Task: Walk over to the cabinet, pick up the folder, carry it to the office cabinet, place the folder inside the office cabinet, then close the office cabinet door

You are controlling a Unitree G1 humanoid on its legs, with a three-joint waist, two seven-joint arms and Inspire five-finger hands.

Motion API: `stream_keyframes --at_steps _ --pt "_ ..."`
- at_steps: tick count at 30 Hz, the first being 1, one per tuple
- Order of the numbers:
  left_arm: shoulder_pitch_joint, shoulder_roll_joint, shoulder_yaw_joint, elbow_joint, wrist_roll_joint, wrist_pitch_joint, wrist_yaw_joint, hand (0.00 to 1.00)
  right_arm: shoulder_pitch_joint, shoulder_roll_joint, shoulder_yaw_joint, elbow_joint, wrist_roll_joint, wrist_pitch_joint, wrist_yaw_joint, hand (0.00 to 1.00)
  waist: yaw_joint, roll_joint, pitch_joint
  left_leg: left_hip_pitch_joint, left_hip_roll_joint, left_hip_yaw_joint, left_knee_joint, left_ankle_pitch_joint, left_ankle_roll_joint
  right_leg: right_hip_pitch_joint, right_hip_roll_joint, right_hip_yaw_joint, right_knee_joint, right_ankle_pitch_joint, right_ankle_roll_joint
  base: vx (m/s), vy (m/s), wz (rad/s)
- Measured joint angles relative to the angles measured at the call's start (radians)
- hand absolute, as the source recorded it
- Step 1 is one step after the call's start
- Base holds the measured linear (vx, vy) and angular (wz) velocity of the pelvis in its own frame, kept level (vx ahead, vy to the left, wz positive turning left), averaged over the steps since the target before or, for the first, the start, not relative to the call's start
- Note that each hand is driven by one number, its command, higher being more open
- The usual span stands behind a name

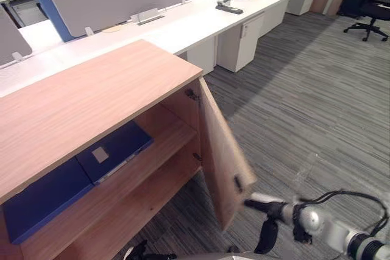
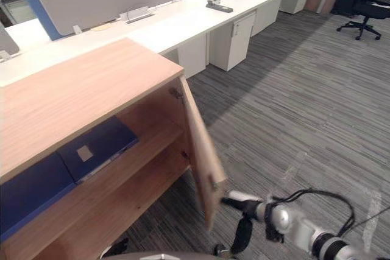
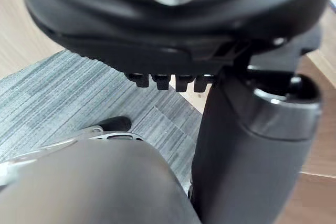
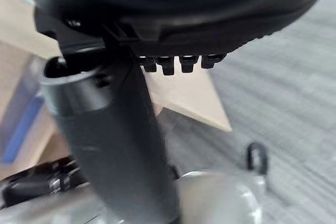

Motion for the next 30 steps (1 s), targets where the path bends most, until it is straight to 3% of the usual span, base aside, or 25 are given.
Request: stream_keyframes --at_steps 5,10,15,17,19,20,21,22,23,24,25,26,27,28,30 --pt "-0.001 0.003 0.019 0.000 0.001 0.000 0.000 1.00 -0.004 0.080 0.048 0.013 -0.073 -0.036 0.033 1.00 0.045 -0.024 -0.020 -0.004 -0.023 -0.009 -0.009 0.000 0.000 0.004 -0.021 -0.001 -0.001 0.009 0.005 0.02 0.069 0.13" --pt "0.001 0.018 0.039 0.000 0.001 0.006 0.001 1.00 -0.003 0.119 0.055 0.032 -0.115 -0.049 0.042 1.00 0.049 -0.049 -0.029 -0.002 -0.032 -0.013 -0.016 -0.001 0.001 0.006 -0.031 -0.003 -0.002 0.010 0.008 0.01 0.056 0.03" --pt "0.001 0.016 0.040 0.000 0.001 0.006 0.006 1.00 0.004 0.208 0.021 0.125 -0.159 -0.050 0.021 1.00 0.055 -0.053 -0.031 0.000 -0.036 -0.042 -0.014 -0.001 0.001 0.024 -0.037 -0.028 -0.001 0.004 0.015 -0.02 0.028 0.16" --pt "0.000 0.007 0.040 0.000 0.001 0.006 0.012 1.00 0.034 0.297 -0.065 0.241 -0.181 -0.045 -0.003 1.00 0.059 -0.048 -0.027 -0.002 -0.042 -0.068 -0.013 0.000 0.001 0.041 -0.046 -0.055 -0.001 -0.003 0.021 -0.04 0.032 0.47" --pt "0.000 -0.007 0.044 -0.002 0.002 0.005 0.020 1.00 0.084 0.473 -0.317 0.496 -0.186 -0.002 -0.079 1.00 0.058 -0.033 -0.020 -0.009 -0.073 -0.144 -0.010 0.000 0.005 0.057 -0.093 -0.121 0.059 -0.054 0.040 -0.02 0.060 0.90" --pt "-0.002 -0.009 0.042 -0.003 0.002 0.005 0.021 1.00 0.092 0.512 -0.400 0.563 -0.180 0.016 -0.106 1.00 0.056 -0.032 -0.019 -0.015 -0.088 -0.174 -0.007 0.000 0.009 0.057 -0.116 -0.145 0.090 -0.076 0.049 -0.01 0.074 1.38" --pt "-0.004 -0.016 0.036 -0.006 0.001 0.004 0.026 1.00 0.100 0.563 -0.560 0.676 -0.160 0.053 -0.162 1.00 0.049 -0.023 -0.017 -0.033 -0.123 -0.248 -0.004 0.002 0.021 0.059 -0.157 -0.175 0.154 -0.127 0.073 0.00 0.037 1.46" --pt "-0.013 -0.024 0.034 -0.005 -0.001 0.005 0.027 1.00 0.107 0.580 -0.647 0.716 -0.142 0.067 -0.190 1.00 0.041 -0.010 -0.017 -0.048 -0.142 -0.300 0.001 0.001 0.029 0.059 -0.160 -0.149 0.183 -0.158 0.077 0.01 -0.009 2.22" --pt "-0.032 -0.027 0.026 -0.005 -0.004 0.006 0.037 1.00 0.113 0.588 -0.832 0.776 -0.112 0.097 -0.237 1.00 0.030 -0.011 -0.012 -0.077 -0.179 -0.406 0.011 0.009 0.039 0.060 -0.137 -0.053 0.215 -0.183 0.037 0.01 -0.030 2.39" --pt "-0.045 -0.036 0.020 -0.010 -0.025 0.007 0.051 1.00 0.119 0.581 -0.963 0.807 -0.102 0.133 -0.297 1.00 0.030 0.019 -0.005 -0.097 -0.209 -0.499 0.014 0.008 0.037 0.056 -0.104 0.134 0.241 -0.187 0.004 0.01 -0.030 2.34" --pt "-0.047 -0.036 0.016 -0.015 -0.045 0.007 0.060 1.00 0.121 0.583 -1.000 0.818 -0.081 0.151 -0.329 1.00 0.029 0.030 0.003 -0.101 -0.216 -0.541 0.012 0.010 0.040 0.052 -0.084 0.234 0.268 -0.193 -0.015 0.01 -0.127 2.32" --pt "-0.043 -0.024 0.026 -0.033 -0.076 0.006 0.070 1.00 0.147 0.601 -1.066 0.837 -0.042 0.178 -0.389 1.00 0.025 0.016 0.005 -0.105 -0.231 -0.622 -0.005 0.032 0.048 0.061 -0.059 0.411 0.269 -0.250 -0.002 0.00 -0.191 1.90" --pt "-0.041 -0.014 0.044 -0.042 -0.089 0.007 0.074 1.00 0.162 0.615 -1.069 0.838 -0.022 0.186 -0.403 1.00 0.023 -0.004 0.002 -0.116 -0.248 -0.649 -0.011 0.051 0.046 0.078 -0.065 0.442 0.245 -0.279 0.023 -0.02 -0.309 2.39" --pt "-0.038 -0.012 0.099 -0.052 -0.110 0.013 0.092 1.00 0.185 0.647 -1.103 0.835 0.012 0.195 -0.424 1.00 0.022 -0.027 0.008 -0.138 -0.256 -0.681 -0.021 0.070 0.023 0.102 -0.071 0.390 0.229 -0.316 0.054 -0.02 -0.224 1.59" --pt "-0.023 -0.034 0.157 -0.059 -0.123 0.024 0.098 1.00 0.197 0.665 -1.114 0.821 0.008 0.210 -0.439 1.00 0.025 -0.027 0.010 -0.156 -0.237 -0.676 -0.023 0.084 0.022 0.124 -0.071 0.310 0.217 -0.322 0.043 -0.01 -0.200 1.46"
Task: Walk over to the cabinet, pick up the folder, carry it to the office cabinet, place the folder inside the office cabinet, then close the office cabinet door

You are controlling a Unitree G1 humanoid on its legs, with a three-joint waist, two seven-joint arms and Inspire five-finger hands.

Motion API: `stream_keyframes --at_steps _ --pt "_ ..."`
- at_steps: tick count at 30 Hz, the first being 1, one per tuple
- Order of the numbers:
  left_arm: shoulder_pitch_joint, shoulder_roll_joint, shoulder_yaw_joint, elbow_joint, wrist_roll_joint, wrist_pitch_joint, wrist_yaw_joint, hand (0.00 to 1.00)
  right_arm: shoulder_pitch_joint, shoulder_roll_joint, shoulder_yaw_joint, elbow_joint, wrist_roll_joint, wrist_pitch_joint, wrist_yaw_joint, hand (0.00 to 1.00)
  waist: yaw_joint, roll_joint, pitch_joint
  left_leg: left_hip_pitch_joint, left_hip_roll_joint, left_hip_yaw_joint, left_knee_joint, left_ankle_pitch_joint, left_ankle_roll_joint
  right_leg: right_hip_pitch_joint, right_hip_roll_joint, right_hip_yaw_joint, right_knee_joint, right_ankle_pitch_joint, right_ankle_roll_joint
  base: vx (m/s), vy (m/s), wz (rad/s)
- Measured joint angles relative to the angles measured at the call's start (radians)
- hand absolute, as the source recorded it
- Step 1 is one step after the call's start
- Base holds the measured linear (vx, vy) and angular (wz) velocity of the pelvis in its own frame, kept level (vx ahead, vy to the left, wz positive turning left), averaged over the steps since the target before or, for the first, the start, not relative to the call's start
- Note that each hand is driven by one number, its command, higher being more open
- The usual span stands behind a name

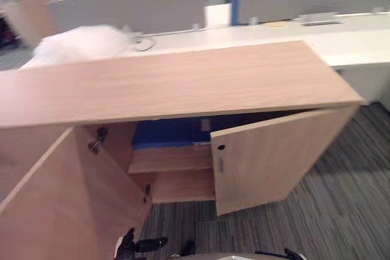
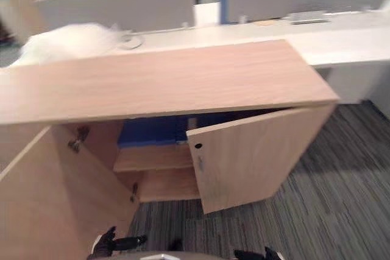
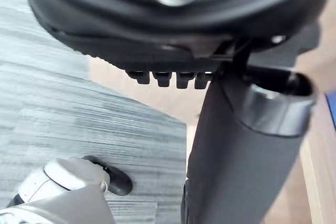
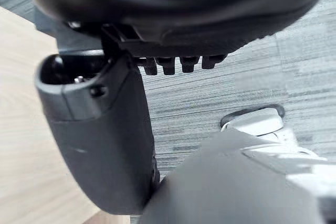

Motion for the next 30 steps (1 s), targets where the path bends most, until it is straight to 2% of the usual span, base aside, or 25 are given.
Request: stream_keyframes --at_steps 1,4,6,8,9,10,11,12,13,14,15,16,17,18,19,20,21,22,23,25,28,30 --pt "0.017 -0.018 0.031 -0.002 -0.008 0.006 0.001 1.00 0.021 0.008 0.003 -0.029 -0.011 0.007 -0.004 1.00 0.007 -0.004 0.001 -0.027 0.011 0.015 0.040 0.010 -0.027 0.042 0.012 -0.070 -0.023 -0.003 -0.006 0.02 -0.158 1.23" --pt "0.054 -0.032 0.087 -0.019 -0.047 0.010 -0.002 1.00 0.028 0.034 0.012 -0.066 -0.072 0.009 -0.003 1.00 0.050 -0.037 0.014 -0.029 0.017 0.003 0.043 0.013 -0.038 0.083 0.034 -0.110 -0.065 0.002 -0.015 0.08 -0.147 0.55" --pt "0.072 -0.034 0.109 -0.043 -0.078 0.010 0.004 1.00 0.024 0.047 0.011 -0.081 -0.075 0.009 -0.004 1.00 0.061 -0.053 0.033 -0.035 0.026 -0.012 0.044 0.020 -0.043 0.100 0.044 -0.140 -0.077 0.005 -0.021 0.06 -0.134 0.49" --pt "0.072 -0.046 0.155 -0.046 -0.110 0.010 0.007 1.00 0.023 0.061 -0.010 -0.098 -0.073 0.007 -0.006 1.00 0.062 -0.058 0.044 -0.058 0.022 0.050 0.053 0.047 -0.023 0.105 0.044 -0.179 -0.081 0.011 -0.030 0.02 -0.097 0.52" --pt "0.067 -0.063 0.194 -0.055 -0.138 0.009 0.008 1.00 0.019 0.067 -0.034 -0.107 -0.074 0.007 -0.006 1.00 0.062 -0.063 0.054 -0.073 0.027 0.161 0.058 0.055 0.006 0.104 0.043 -0.205 -0.086 0.018 -0.041 -0.03 -0.025 0.49" --pt "0.056 -0.081 0.245 -0.056 -0.153 0.008 0.008 1.00 0.013 0.076 -0.071 -0.115 -0.075 0.008 -0.006 1.00 0.060 -0.064 0.078 -0.127 0.049 0.324 0.179 -0.012 0.056 0.105 0.038 -0.236 -0.091 0.021 -0.047 -0.04 -0.011 0.48" --pt "0.054 -0.089 0.273 -0.056 -0.159 0.010 0.008 1.00 0.012 0.080 -0.087 -0.118 -0.076 0.008 -0.006 1.00 0.059 -0.067 0.085 -0.173 0.069 0.418 0.309 -0.075 0.061 0.108 0.031 -0.256 -0.090 0.021 -0.049 0.00 -0.010 0.48" --pt "0.061 -0.101 0.306 -0.056 -0.165 0.013 0.013 1.00 0.020 0.086 -0.117 -0.120 -0.077 0.015 -0.005 1.00 0.060 -0.067 0.087 -0.224 0.111 0.556 0.528 -0.166 0.077 0.123 0.017 -0.288 -0.093 0.021 -0.049 0.08 -0.006 0.50" --pt "0.079 -0.110 0.320 -0.052 -0.173 0.016 0.015 1.00 0.031 0.087 -0.147 -0.119 -0.077 0.026 -0.003 1.00 0.058 -0.058 0.086 -0.218 0.148 0.649 0.649 -0.221 0.079 0.144 0.008 -0.321 -0.102 0.021 -0.048 0.11 0.013 0.52" --pt "0.086 -0.111 0.320 -0.043 -0.173 0.015 0.014 1.00 0.036 0.085 -0.161 -0.119 -0.077 0.029 -0.002 1.00 0.056 -0.047 0.083 -0.207 0.165 0.682 0.680 -0.246 0.087 0.150 0.007 -0.341 -0.103 0.021 -0.046 0.14 0.072 0.79" --pt "0.086 -0.111 0.321 -0.019 -0.173 0.017 0.014 1.00 0.040 0.077 -0.202 -0.116 -0.075 0.034 -0.002 1.00 0.048 -0.015 0.080 -0.197 0.183 0.742 0.662 -0.289 0.099 0.159 0.013 -0.389 -0.098 0.019 -0.030 0.12 0.083 0.89" --pt "0.078 -0.110 0.321 -0.010 -0.173 0.017 0.011 1.00 0.038 0.071 -0.227 -0.112 -0.075 0.039 -0.001 1.00 0.046 -0.005 0.080 -0.195 0.173 0.767 0.639 -0.298 0.114 0.158 0.018 -0.412 -0.091 0.016 -0.025 0.13 0.087 1.40" --pt "0.069 -0.107 0.320 -0.004 -0.173 0.014 0.006 1.00 0.029 0.070 -0.262 -0.087 -0.074 0.042 -0.001 1.00 0.046 0.005 0.085 -0.175 0.119 0.737 0.528 -0.292 0.125 0.133 0.004 -0.444 -0.069 0.007 -0.029 0.05 0.044 1.65" --pt "0.054 -0.101 0.318 0.007 -0.173 0.011 0.002 1.00 0.009 0.071 -0.268 -0.059 -0.073 0.045 -0.001 1.00 0.034 -0.009 0.087 -0.150 0.047 0.688 0.389 -0.206 0.126 0.121 0.025 -0.434 -0.147 0.002 -0.056 -0.02 -0.010 1.74" --pt "0.041 -0.089 0.322 0.017 -0.173 0.011 0.003 1.00 0.007 0.083 -0.265 -0.050 -0.067 0.042 -0.002 1.00 0.020 -0.039 0.084 -0.125 0.015 0.682 0.332 -0.184 0.134 0.120 0.026 -0.432 -0.210 0.048 -0.083 -0.10 -0.065 1.77" --pt "0.041 -0.078 0.348 0.034 -0.174 0.018 0.004 1.00 0.007 0.086 -0.272 -0.045 -0.034 0.030 -0.004 1.00 0.015 -0.036 0.081 -0.108 0.050 0.797 0.463 -0.265 0.132 0.145 0.003 -0.483 -0.221 0.100 -0.051 -0.05 -0.074 1.22" --pt "0.051 -0.084 0.354 0.047 -0.175 0.021 0.006 1.00 -0.002 0.078 -0.293 -0.045 -0.025 0.031 -0.003 1.00 0.017 -0.017 0.076 -0.067 0.095 0.820 0.497 -0.310 0.079 0.155 0.008 -0.505 -0.214 0.100 -0.051 0.05 0.027 1.14" --pt "0.075 -0.100 0.356 0.051 -0.179 0.024 0.004 1.00 -0.013 0.066 -0.314 -0.050 0.020 0.025 -0.011 1.00 0.016 0.017 0.078 -0.002 0.083 0.793 0.384 -0.326 0.086 0.170 0.012 -0.527 -0.211 0.104 -0.045 0.09 0.062 0.51" --pt "0.075 -0.099 0.356 0.053 -0.180 0.024 0.004 1.00 -0.017 0.067 -0.317 -0.049 0.029 0.023 -0.013 1.00 0.018 0.012 0.081 0.006 0.071 0.792 0.370 -0.315 0.082 0.175 0.004 -0.531 -0.212 0.104 -0.044 0.08 0.090 0.50" --pt "0.107 -0.097 0.308 0.054 -0.194 0.024 0.004 1.00 -0.021 0.084 -0.329 -0.047 0.081 0.015 -0.013 1.00 0.019 -0.008 0.065 0.095 -0.003 0.762 0.158 -0.204 0.095 0.176 -0.033 -0.558 -0.204 0.137 -0.018 0.08 0.028 0.46" --pt "0.107 -0.090 0.271 0.052 -0.212 0.023 0.002 1.00 -0.024 0.087 -0.332 -0.046 0.081 0.015 -0.014 1.00 0.019 -0.013 0.062 0.166 -0.029 0.725 -0.003 -0.117 0.100 0.190 -0.033 -0.585 -0.204 0.165 -0.006 0.05 0.002 0.40" --pt "0.108 -0.086 0.260 0.048 -0.213 0.023 0.002 1.00 -0.023 0.090 -0.328 -0.045 0.081 0.016 -0.014 1.00 0.019 -0.019 0.061 0.200 -0.038 0.713 -0.058 -0.091 0.103 0.199 -0.032 -0.594 -0.203 0.169 -0.003 0.03 0.017 0.22"
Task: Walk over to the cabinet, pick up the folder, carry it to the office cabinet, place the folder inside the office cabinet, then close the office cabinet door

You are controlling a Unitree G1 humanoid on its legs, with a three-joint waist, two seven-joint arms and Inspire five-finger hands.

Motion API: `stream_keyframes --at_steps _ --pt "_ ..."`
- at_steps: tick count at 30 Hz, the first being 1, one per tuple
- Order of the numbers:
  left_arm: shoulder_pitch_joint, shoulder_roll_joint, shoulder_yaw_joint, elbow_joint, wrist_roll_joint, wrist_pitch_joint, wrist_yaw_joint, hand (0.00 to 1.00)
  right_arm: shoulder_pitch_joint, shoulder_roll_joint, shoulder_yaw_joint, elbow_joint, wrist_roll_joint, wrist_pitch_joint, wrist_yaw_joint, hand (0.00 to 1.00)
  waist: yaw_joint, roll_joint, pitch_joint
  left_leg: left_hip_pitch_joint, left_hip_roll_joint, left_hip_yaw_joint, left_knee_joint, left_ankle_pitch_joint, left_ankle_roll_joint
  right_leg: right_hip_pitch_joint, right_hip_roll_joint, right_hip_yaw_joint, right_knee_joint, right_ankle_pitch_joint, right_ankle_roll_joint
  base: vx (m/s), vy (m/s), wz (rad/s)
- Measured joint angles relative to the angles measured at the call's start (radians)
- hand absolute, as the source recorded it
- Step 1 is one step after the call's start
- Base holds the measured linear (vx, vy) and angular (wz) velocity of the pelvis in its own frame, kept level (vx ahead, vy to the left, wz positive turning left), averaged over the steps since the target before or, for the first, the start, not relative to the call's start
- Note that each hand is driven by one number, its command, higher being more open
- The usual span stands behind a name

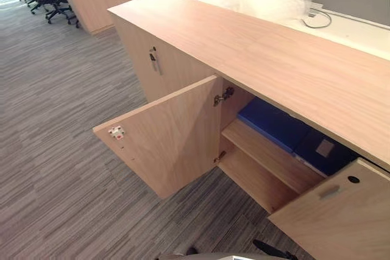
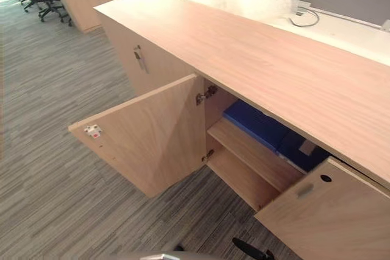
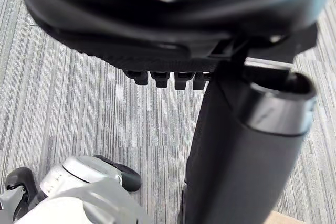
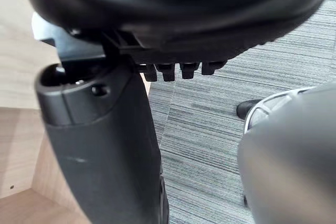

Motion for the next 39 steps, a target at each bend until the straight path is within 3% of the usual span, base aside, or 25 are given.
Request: stream_keyframes --at_steps 5,9,18,25,32,39 --pt "-0.004 0.011 -0.078 -0.064 0.002 -0.002 0.013 1.00 -0.001 0.001 0.028 -0.002 0.000 -0.003 -0.011 1.00 -0.003 -0.007 0.001 0.012 -0.005 -0.013 -0.010 0.006 -0.001 0.008 -0.001 -0.001 0.000 0.016 -0.002 0.01 0.014 0.05" --pt "0.011 0.001 -0.170 -0.267 0.062 -0.002 0.032 1.00 0.000 0.000 0.039 -0.003 0.000 -0.004 -0.017 1.00 -0.007 -0.006 0.002 0.007 -0.006 -0.013 -0.016 0.013 -0.002 0.004 -0.001 -0.001 -0.003 0.017 -0.001 -0.02 -0.006 0.00" --pt "-0.043 0.021 -0.179 -0.557 0.259 0.011 0.083 1.00 0.020 -0.014 0.086 -0.011 0.000 -0.008 -0.019 1.00 -0.026 0.008 0.006 -0.019 -0.015 0.014 -0.018 0.035 0.006 -0.007 -0.001 0.013 -0.051 -0.012 0.002 -0.05 -0.030 -0.08" --pt "-0.115 0.108 -0.172 -0.573 0.373 0.064 0.089 1.00 0.048 -0.017 0.116 -0.023 -0.001 0.003 -0.005 1.00 -0.026 0.011 0.002 -0.016 -0.008 0.033 -0.018 0.036 0.002 -0.003 0.007 0.039 -0.071 -0.022 0.005 -0.02 -0.036 -0.10" --pt "-0.160 0.245 -0.172 -0.567 0.434 0.091 0.087 1.00 0.047 -0.021 0.147 -0.024 0.000 0.005 0.012 1.00 -0.024 -0.007 -0.008 0.002 0.009 0.055 -0.018 0.027 -0.009 0.000 0.020 0.074 -0.064 -0.013 -0.010 0.01 -0.002 -0.11" --pt "-0.248 0.391 -0.094 -0.384 0.411 0.094 0.087 1.00 0.051 -0.034 0.184 -0.025 0.000 0.004 0.031 1.00 -0.024 -0.002 -0.019 0.026 0.034 0.099 -0.018 0.018 -0.023 0.001 0.039 0.126 -0.064 -0.004 -0.023 -0.02 -0.009 -0.19"
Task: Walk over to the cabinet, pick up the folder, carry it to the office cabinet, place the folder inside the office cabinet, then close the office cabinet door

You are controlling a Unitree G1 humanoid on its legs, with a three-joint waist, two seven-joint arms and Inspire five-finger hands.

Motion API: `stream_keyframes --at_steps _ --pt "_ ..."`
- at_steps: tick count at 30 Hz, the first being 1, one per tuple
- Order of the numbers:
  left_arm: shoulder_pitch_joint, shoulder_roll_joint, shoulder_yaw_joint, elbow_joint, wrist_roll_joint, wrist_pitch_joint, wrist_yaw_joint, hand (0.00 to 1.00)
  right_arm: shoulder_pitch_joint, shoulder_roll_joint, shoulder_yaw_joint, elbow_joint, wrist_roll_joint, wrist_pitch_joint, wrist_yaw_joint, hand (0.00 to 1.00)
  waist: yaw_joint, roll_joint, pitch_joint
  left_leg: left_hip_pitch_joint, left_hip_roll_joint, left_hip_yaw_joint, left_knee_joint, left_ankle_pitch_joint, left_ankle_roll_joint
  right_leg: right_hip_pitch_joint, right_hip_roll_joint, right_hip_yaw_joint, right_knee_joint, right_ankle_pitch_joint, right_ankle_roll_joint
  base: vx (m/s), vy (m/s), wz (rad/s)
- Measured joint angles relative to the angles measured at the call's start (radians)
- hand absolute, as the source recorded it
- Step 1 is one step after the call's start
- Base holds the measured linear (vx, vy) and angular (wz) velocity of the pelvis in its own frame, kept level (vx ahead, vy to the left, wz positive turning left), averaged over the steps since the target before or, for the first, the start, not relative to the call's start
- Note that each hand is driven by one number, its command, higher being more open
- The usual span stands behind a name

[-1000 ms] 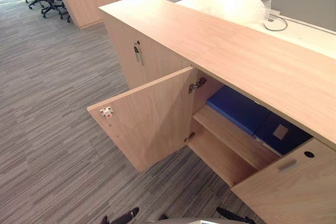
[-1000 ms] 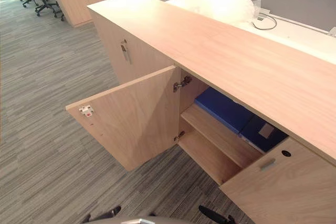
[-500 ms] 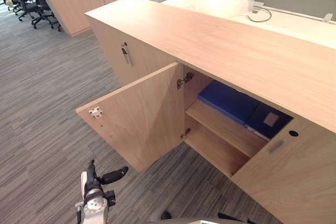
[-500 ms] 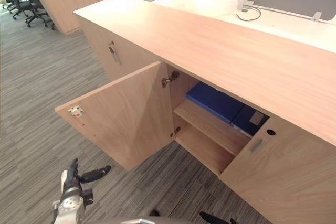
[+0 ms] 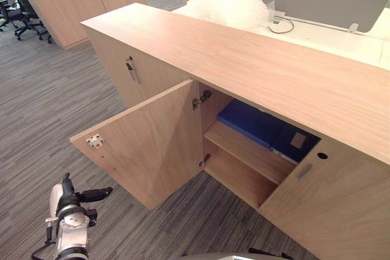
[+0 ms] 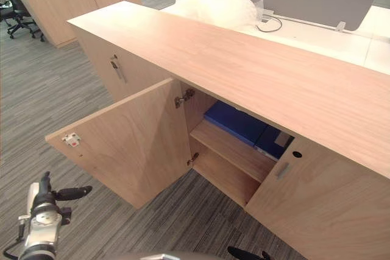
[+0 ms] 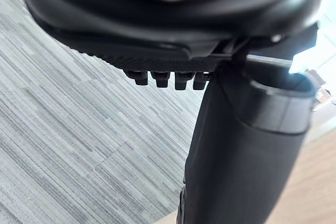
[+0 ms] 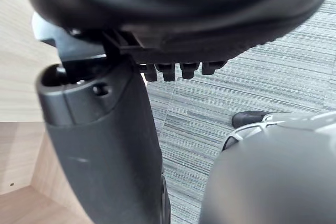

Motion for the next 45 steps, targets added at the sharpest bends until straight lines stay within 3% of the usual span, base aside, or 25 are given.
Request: stream_keyframes --at_steps 8,12,24,32,36,41,43,45 --pt "-0.072 0.061 -0.009 0.008 -0.001 -0.001 0.001 1.00 0.032 -0.010 0.001 0.002 0.001 -0.008 0.005 1.00 0.002 0.021 -0.013 -0.001 0.007 0.011 0.000 0.001 -0.002 -0.011 0.005 0.022 0.007 0.002 -0.003 -0.04 -0.006 -0.06" --pt "-0.097 0.092 -0.084 0.007 -0.001 -0.014 -0.002 1.00 0.040 -0.014 0.012 0.002 0.001 -0.012 0.012 1.00 0.002 0.025 -0.017 -0.005 0.010 0.024 0.000 0.001 -0.002 -0.026 0.005 0.035 0.018 0.002 -0.003 -0.05 0.010 -0.09" --pt "-0.114 0.125 -0.259 0.010 -0.001 -0.030 -0.095 1.00 0.042 -0.017 0.061 0.003 0.008 -0.016 0.013 1.00 0.007 0.012 -0.025 -0.005 0.010 0.022 0.000 0.012 -0.005 -0.027 0.005 0.033 0.023 0.002 -0.003 -0.05 0.001 0.00" --pt "-0.135 0.136 -0.364 0.050 -0.149 -0.041 -0.178 1.00 0.040 -0.023 0.079 0.005 0.007 -0.016 0.019 1.00 0.006 0.008 -0.028 -0.020 -0.004 0.006 0.000 0.030 0.007 -0.031 -0.008 0.017 0.017 -0.002 -0.001 -0.07 0.011 0.07" --pt "-0.122 0.167 -0.498 -0.003 -0.045 -0.041 -0.169 1.00 0.044 -0.024 0.081 0.007 0.001 -0.018 0.021 1.00 0.009 0.005 -0.029 -0.038 -0.016 -0.017 0.000 0.039 0.018 -0.037 -0.017 0.003 0.013 -0.007 0.008 -0.07 0.025 0.19" --pt "-0.048 0.310 -0.866 -0.220 0.289 -0.063 -0.112 1.00 0.051 -0.036 0.103 0.027 0.001 -0.043 0.016 1.00 0.047 0.007 -0.032 -0.056 -0.040 -0.045 0.000 0.041 0.028 -0.042 -0.039 -0.027 0.017 0.003 0.033 -0.04 0.057 0.21" --pt "-0.025 0.360 -0.991 -0.303 0.367 -0.109 -0.107 1.00 0.050 -0.045 0.128 0.028 0.001 -0.055 0.014 1.00 0.046 0.010 -0.034 -0.066 -0.051 -0.057 0.000 0.041 0.038 -0.046 -0.048 -0.038 0.019 0.007 0.044 -0.03 0.068 0.20" --pt "0.013 0.389 -1.117 -0.433 0.428 -0.213 -0.113 1.00 0.040 -0.052 0.149 0.044 0.001 -0.064 0.013 1.00 0.043 0.012 -0.035 -0.072 -0.064 -0.058 0.000 0.035 0.047 -0.051 -0.061 -0.037 0.019 0.014 0.056 -0.03 0.086 0.03"
